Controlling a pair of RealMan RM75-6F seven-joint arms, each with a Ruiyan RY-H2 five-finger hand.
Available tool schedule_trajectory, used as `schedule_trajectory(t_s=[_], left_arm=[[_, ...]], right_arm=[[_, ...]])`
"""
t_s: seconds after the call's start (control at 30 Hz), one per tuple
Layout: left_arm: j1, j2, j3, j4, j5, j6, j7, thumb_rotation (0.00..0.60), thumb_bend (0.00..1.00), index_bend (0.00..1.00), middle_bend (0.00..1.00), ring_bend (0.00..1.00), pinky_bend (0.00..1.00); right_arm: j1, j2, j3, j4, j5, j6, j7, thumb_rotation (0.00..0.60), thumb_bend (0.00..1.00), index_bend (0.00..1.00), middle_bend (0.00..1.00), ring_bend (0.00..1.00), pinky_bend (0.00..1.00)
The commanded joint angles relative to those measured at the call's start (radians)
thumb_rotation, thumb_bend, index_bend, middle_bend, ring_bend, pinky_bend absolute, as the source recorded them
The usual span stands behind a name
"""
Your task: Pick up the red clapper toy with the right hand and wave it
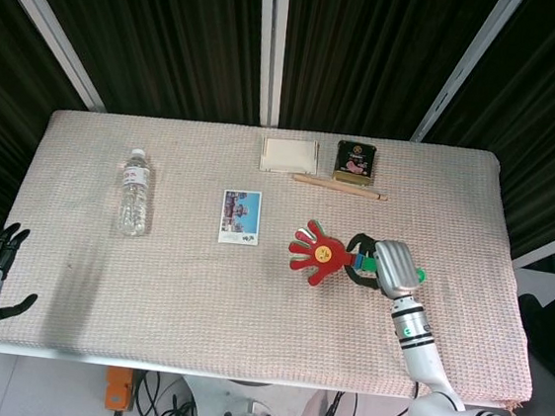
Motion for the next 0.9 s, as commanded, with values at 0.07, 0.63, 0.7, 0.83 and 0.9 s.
schedule_trajectory(t_s=[0.07, 0.63, 0.7, 0.83, 0.9], left_arm=[[0.0, 0.0, 0.0, 0.0, 0.0, 0.001, -0.002, 0.6, 0.16, 0.04, 0.0, 0.0, 0.0], [0.0, -0.001, -0.002, 0.005, 0.007, 0.007, -0.017, 0.6, 0.16, 0.04, 0.0, 0.0, 0.0], [0.0, -0.002, -0.002, 0.005, 0.006, 0.006, -0.016, 0.6, 0.16, 0.04, 0.0, 0.0, 0.0], [0.0, -0.002, -0.001, 0.004, 0.005, 0.005, -0.013, 0.6, 0.16, 0.04, 0.0, 0.0, 0.0], [0.0, -0.002, -0.001, 0.003, 0.004, 0.004, -0.012, 0.6, 0.16, 0.04, 0.0, 0.0, 0.0]], right_arm=[[-0.019, 0.023, 0.036, -0.054, -0.018, 0.038, 0.119, 0.6, 0.45, 0.94, 0.77, 0.74, 0.92], [-0.098, 0.351, 0.139, -0.405, -0.116, -0.022, 1.193, 0.6, 0.46, 0.94, 0.78, 0.74, 0.92], [-0.088, 0.364, 0.123, -0.377, -0.126, -0.051, 1.191, 0.6, 0.46, 0.94, 0.78, 0.74, 0.92], [-0.054, 0.359, 0.081, -0.311, -0.101, -0.118, 0.935, 0.6, 0.46, 0.94, 0.78, 0.74, 0.92], [-0.036, 0.34, 0.066, -0.278, -0.047, -0.129, 0.646, 0.6, 0.46, 0.94, 0.78, 0.74, 0.92]])
